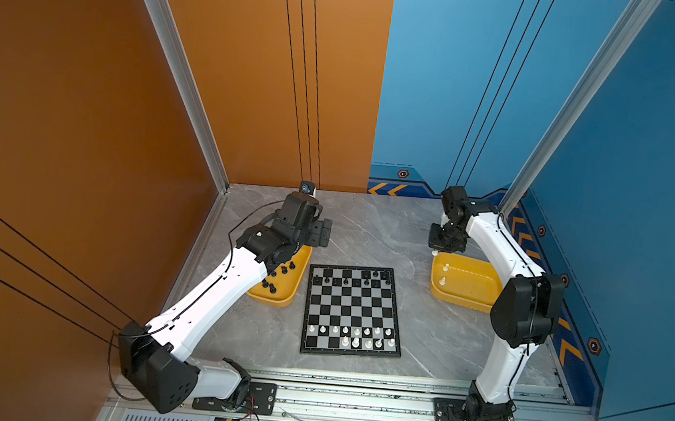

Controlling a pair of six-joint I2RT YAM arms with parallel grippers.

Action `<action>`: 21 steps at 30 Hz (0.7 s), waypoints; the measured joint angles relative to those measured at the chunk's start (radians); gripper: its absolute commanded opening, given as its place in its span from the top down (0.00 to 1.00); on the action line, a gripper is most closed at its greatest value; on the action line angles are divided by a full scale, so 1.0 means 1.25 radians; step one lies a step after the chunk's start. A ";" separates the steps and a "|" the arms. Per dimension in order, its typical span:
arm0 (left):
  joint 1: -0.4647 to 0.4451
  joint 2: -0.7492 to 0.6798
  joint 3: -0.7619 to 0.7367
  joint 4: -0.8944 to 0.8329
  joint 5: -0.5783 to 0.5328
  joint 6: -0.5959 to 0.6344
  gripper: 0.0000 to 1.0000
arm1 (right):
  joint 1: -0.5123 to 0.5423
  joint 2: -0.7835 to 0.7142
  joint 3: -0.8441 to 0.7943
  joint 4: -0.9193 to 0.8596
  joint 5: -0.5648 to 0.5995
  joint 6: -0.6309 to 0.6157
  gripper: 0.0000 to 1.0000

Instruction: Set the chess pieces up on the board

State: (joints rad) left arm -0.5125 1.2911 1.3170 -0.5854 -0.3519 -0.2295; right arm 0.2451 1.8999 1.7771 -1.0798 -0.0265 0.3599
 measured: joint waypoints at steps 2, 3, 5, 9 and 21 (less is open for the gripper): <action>0.002 -0.038 -0.042 -0.009 -0.002 -0.005 0.02 | 0.049 -0.016 -0.005 -0.005 0.000 0.010 0.98; 0.004 -0.058 -0.067 -0.010 -0.001 -0.006 0.02 | 0.078 -0.028 -0.015 -0.005 -0.001 0.021 0.98; 0.010 -0.096 -0.116 -0.012 0.002 -0.011 0.02 | 0.132 -0.058 -0.042 -0.006 0.002 0.044 0.98; 0.030 -0.182 -0.200 -0.030 0.031 -0.012 0.02 | 0.252 -0.121 -0.103 -0.010 0.027 0.116 0.98; 0.071 -0.493 -0.355 -0.086 0.095 -0.024 0.02 | 0.571 -0.147 -0.163 0.002 0.089 0.314 0.98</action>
State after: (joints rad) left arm -0.4232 0.6743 0.8730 -0.6930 -0.2333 -0.2596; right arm 0.9592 1.7157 1.5730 -1.0775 0.0849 0.7521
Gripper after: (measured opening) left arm 0.976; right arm 0.098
